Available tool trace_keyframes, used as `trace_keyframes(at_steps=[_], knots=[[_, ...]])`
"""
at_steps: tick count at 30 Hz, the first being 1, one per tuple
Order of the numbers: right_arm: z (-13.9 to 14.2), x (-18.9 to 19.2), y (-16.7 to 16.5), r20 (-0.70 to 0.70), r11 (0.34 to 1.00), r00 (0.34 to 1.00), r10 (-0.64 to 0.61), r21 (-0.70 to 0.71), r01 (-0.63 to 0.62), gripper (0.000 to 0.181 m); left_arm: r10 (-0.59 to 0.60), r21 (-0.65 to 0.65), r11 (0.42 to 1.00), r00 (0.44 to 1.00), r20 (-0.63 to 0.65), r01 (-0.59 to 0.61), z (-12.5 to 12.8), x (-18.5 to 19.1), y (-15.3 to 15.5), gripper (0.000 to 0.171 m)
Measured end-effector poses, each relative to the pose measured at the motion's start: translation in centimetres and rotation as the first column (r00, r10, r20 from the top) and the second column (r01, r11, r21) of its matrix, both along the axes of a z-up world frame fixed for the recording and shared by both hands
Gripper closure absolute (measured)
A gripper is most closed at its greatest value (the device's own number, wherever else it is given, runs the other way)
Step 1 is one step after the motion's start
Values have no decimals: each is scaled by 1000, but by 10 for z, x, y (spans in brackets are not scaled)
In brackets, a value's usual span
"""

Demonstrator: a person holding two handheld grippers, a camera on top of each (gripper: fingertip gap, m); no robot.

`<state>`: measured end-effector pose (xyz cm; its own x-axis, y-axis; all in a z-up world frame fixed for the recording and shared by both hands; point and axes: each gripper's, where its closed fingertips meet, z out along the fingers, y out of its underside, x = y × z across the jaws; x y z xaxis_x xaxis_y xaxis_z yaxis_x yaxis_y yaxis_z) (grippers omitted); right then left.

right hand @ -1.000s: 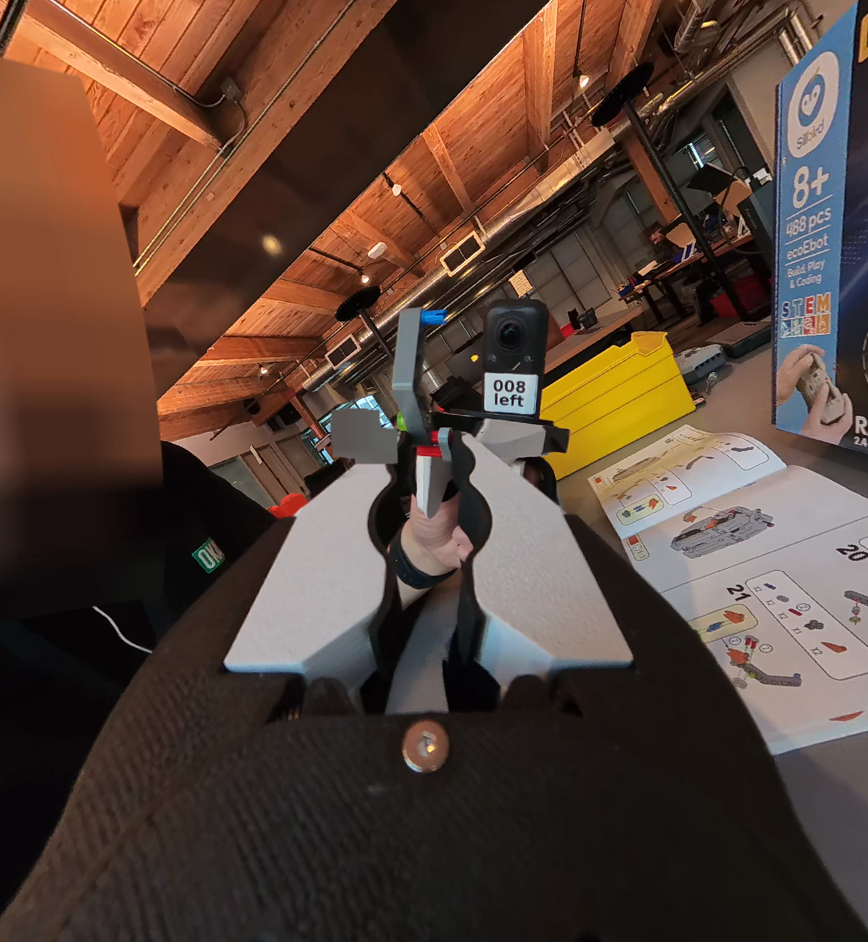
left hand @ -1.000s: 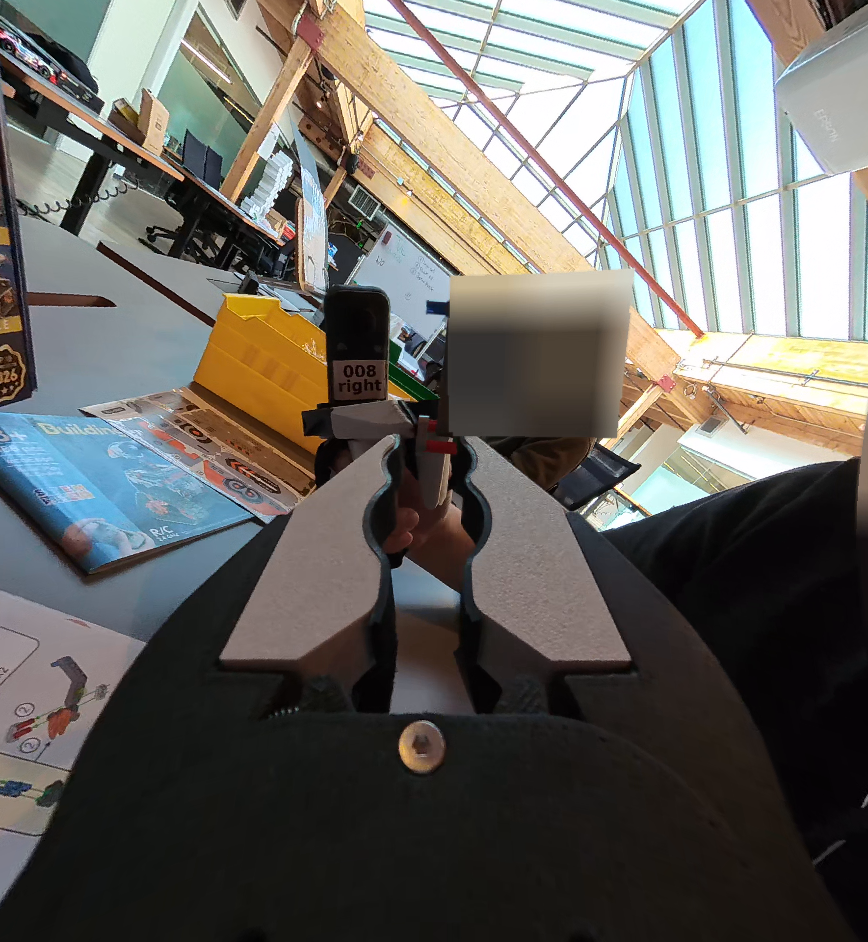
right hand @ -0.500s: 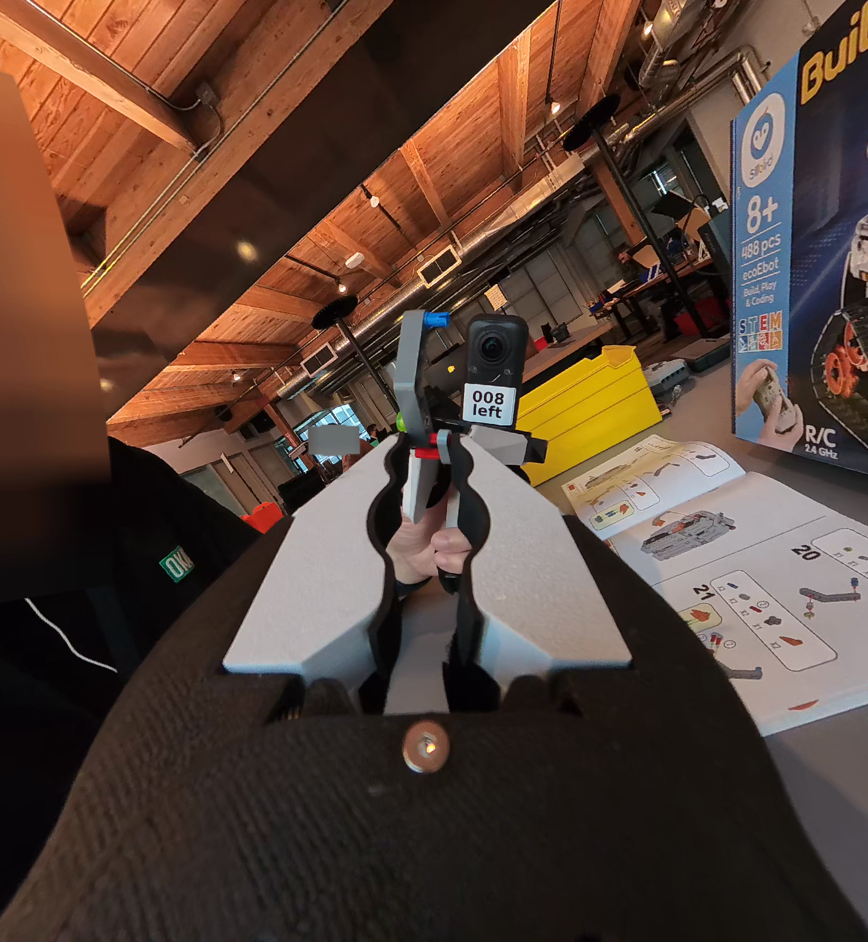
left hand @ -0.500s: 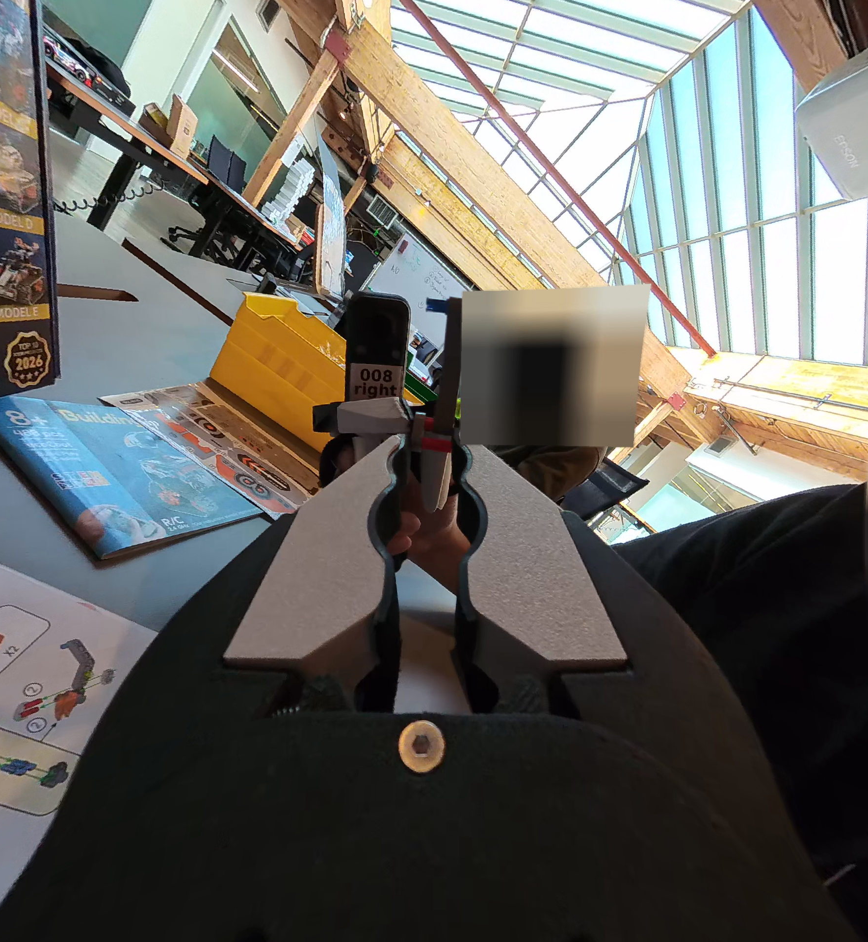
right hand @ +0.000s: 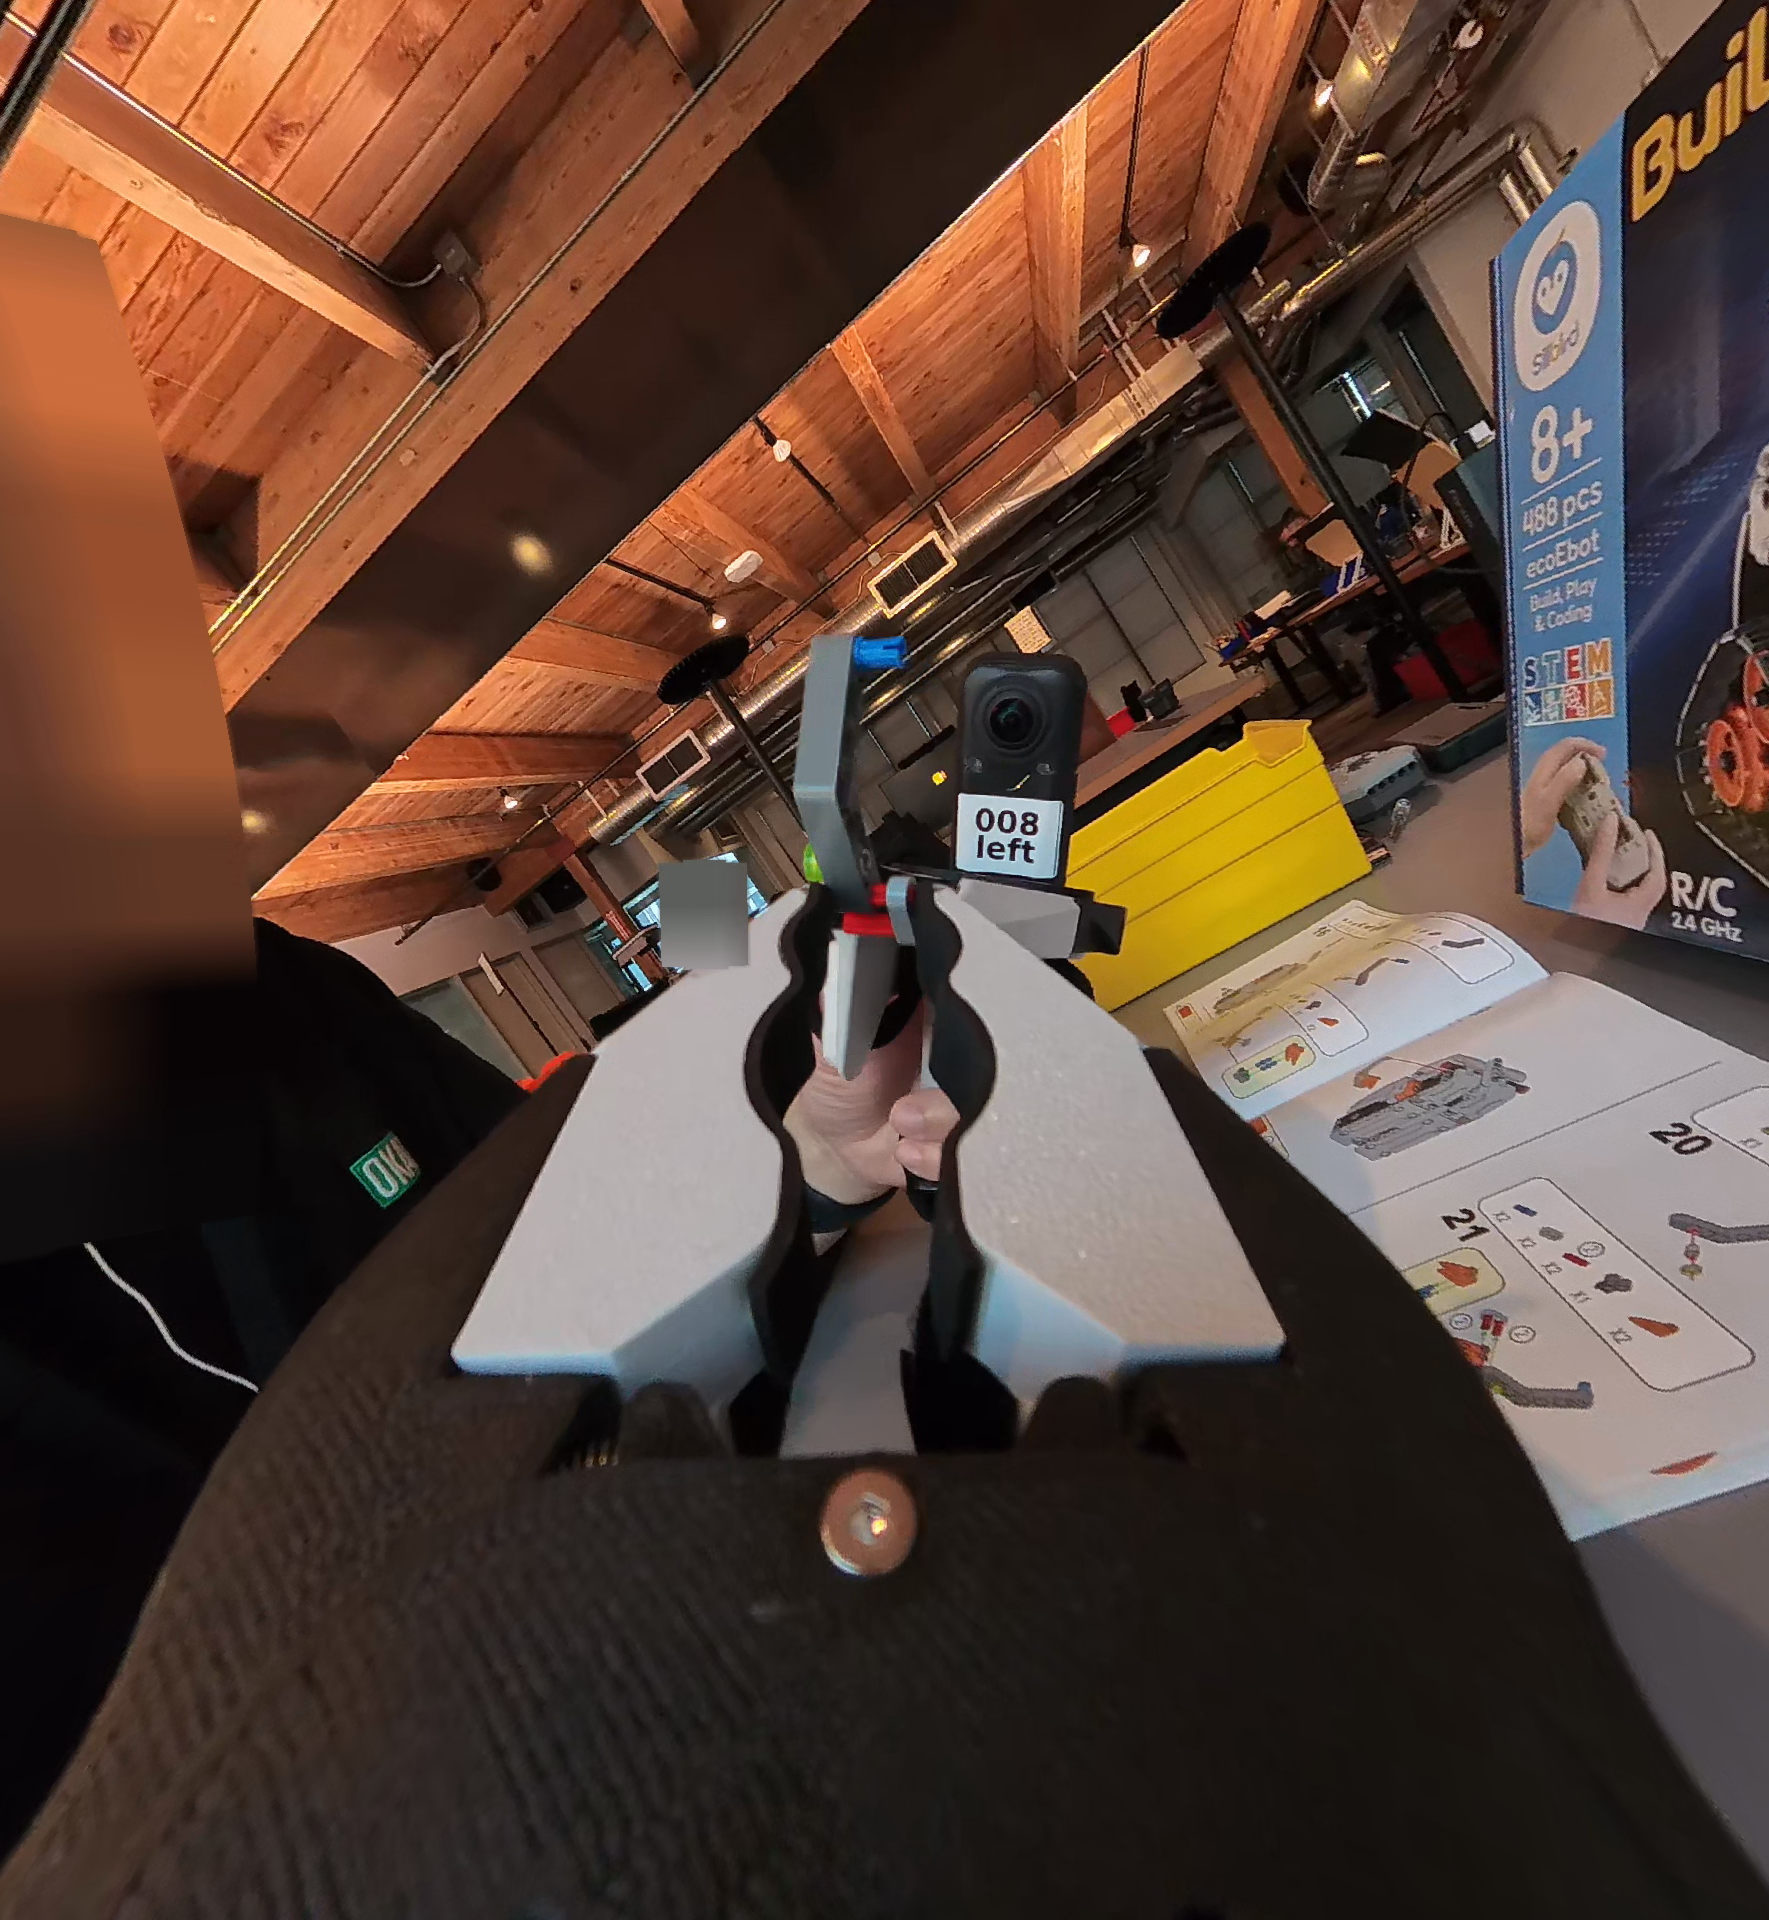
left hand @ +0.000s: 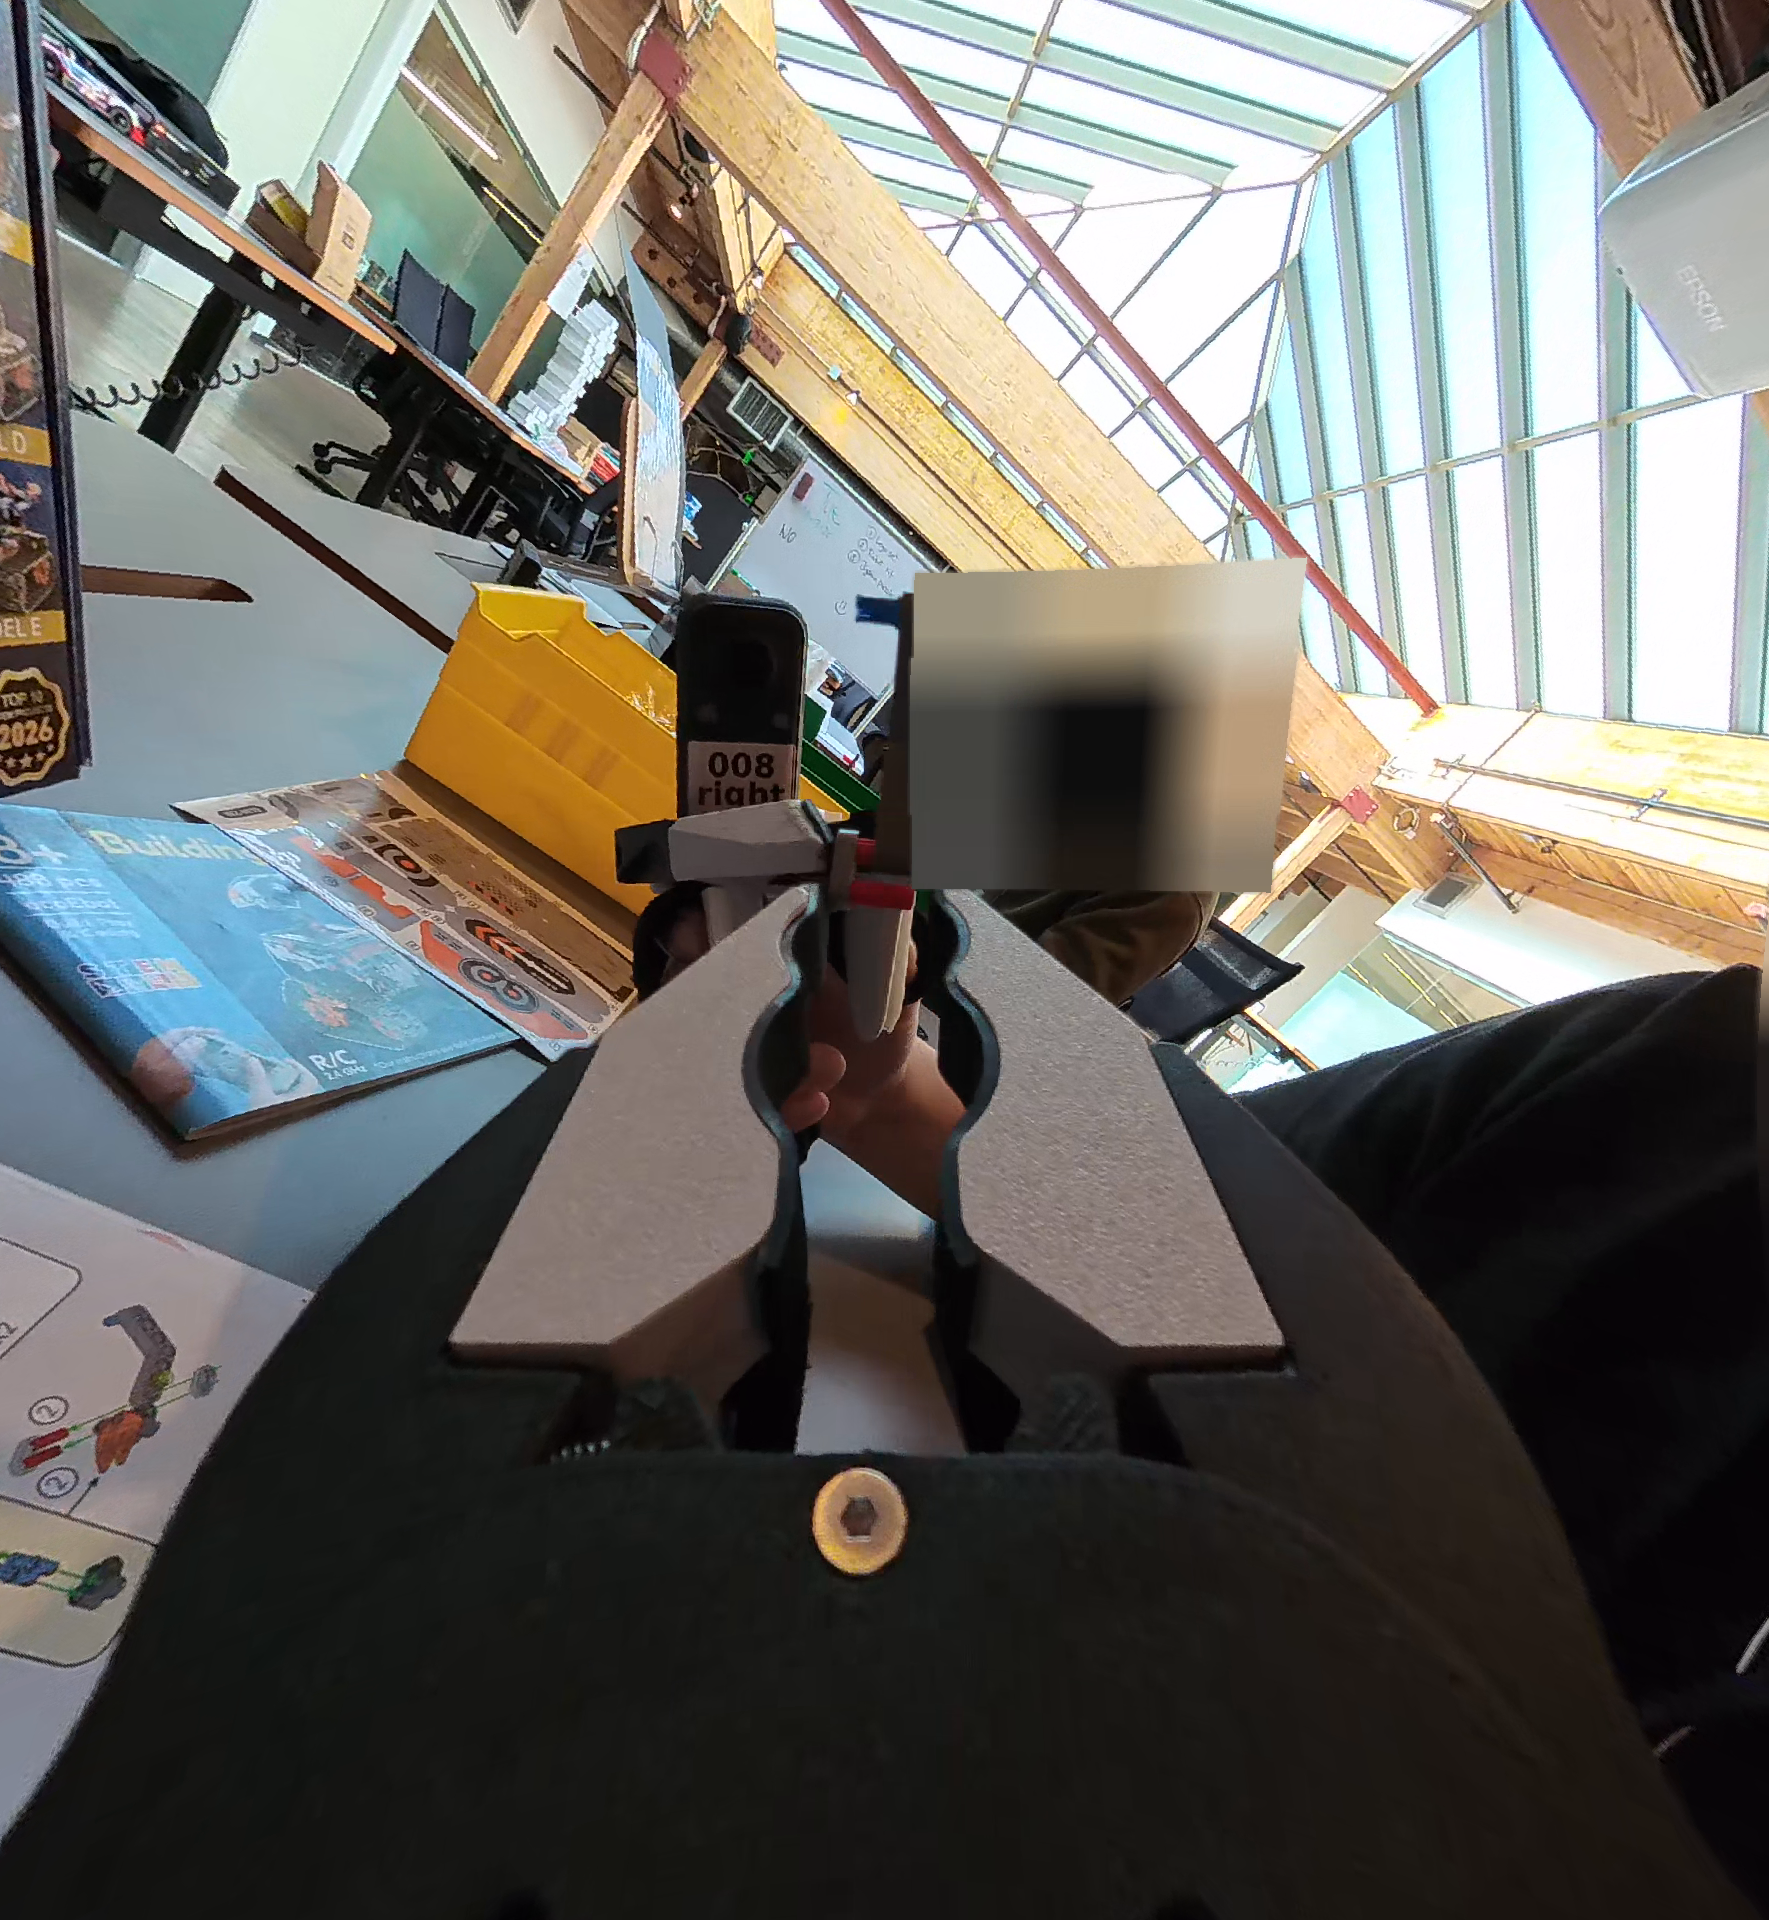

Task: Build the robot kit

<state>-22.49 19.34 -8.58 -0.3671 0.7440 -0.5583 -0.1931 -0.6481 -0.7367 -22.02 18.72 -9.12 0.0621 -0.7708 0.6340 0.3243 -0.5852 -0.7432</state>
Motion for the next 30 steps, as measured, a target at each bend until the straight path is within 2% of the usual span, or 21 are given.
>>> trace_keyframes(at_steps=[7,18,23,24,25,28,30], knots=[[0,-1,1,-10,1000,1000,4,-16,-4,166,20,18,1000,999,-38,-19,-2,-1,1,159],[2,-1,0,-47,998,999,28,-56,-30,166,13,24,1000,1000,-16,-12,2,-3,0,159],[0,-2,0,-36,998,999,24,-51,-26,166,-67,-63,996,997,25,68,-3,-1,-3,159],[0,-2,1,-32,999,999,11,-47,-12,166,-92,-74,993,995,49,95,-2,-1,-5,169],[1,-1,2,-38,999,999,5,-42,-7,166,-108,-76,991,992,72,113,0,-1,-7,171],[4,2,4,-55,999,998,1,-49,-4,166,-86,-71,994,995,44,89,-4,0,-4,170],[4,3,5,-61,998,998,-2,-59,-2,166,-62,-66,996,998,24,64,-6,0,-1,163]])
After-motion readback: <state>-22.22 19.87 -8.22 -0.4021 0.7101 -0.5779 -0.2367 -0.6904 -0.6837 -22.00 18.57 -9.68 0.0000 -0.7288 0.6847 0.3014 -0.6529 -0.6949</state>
